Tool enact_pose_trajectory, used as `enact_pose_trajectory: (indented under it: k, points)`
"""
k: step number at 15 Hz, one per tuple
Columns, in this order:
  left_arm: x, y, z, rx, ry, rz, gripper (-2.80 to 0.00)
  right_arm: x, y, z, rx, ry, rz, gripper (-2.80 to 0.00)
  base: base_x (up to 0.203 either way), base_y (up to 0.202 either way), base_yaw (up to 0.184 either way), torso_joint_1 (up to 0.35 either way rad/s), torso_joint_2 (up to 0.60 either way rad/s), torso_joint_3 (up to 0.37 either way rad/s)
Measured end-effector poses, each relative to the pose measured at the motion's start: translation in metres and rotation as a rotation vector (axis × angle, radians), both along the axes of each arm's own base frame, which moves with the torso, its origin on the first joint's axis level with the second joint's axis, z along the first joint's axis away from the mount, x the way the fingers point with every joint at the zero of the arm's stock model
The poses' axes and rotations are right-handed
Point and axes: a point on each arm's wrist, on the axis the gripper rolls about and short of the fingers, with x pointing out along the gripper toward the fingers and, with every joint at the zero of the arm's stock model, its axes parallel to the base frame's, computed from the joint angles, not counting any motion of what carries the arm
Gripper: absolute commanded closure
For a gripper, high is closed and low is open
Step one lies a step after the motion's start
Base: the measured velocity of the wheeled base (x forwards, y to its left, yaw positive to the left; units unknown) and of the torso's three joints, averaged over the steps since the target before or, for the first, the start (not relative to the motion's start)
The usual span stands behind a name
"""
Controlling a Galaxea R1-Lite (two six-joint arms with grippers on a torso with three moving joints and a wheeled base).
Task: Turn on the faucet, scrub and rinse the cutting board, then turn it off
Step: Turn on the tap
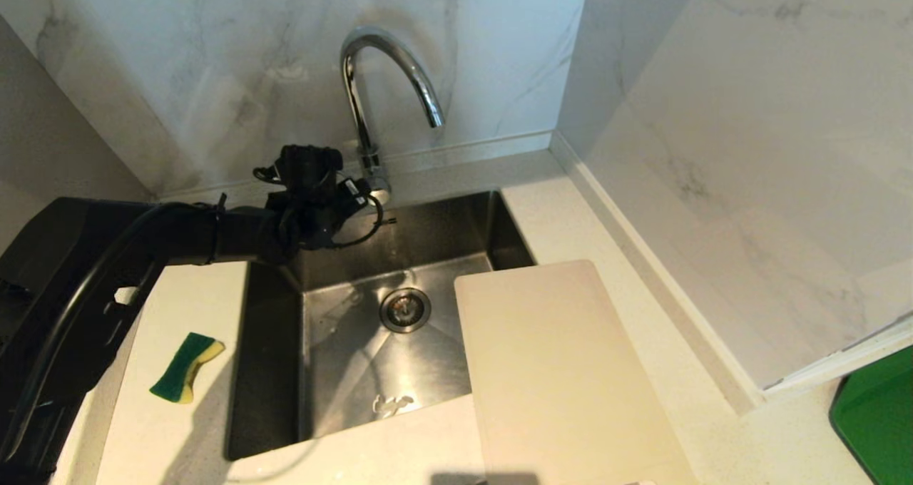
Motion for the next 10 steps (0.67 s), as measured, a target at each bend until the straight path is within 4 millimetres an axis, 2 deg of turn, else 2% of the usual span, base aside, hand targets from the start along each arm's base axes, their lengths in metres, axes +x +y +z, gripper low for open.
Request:
enact_pose_trajectory:
  k: [10]
  points:
    - [-0.0061, 0.0024, 0.0037, -0.004, 0.011, 0.003, -2.8, 0.0, 0.0, 0.0, 0.0, 0.0, 0.0, 0.0, 0.0, 0.0, 0.0, 0.0, 0.0, 0.0]
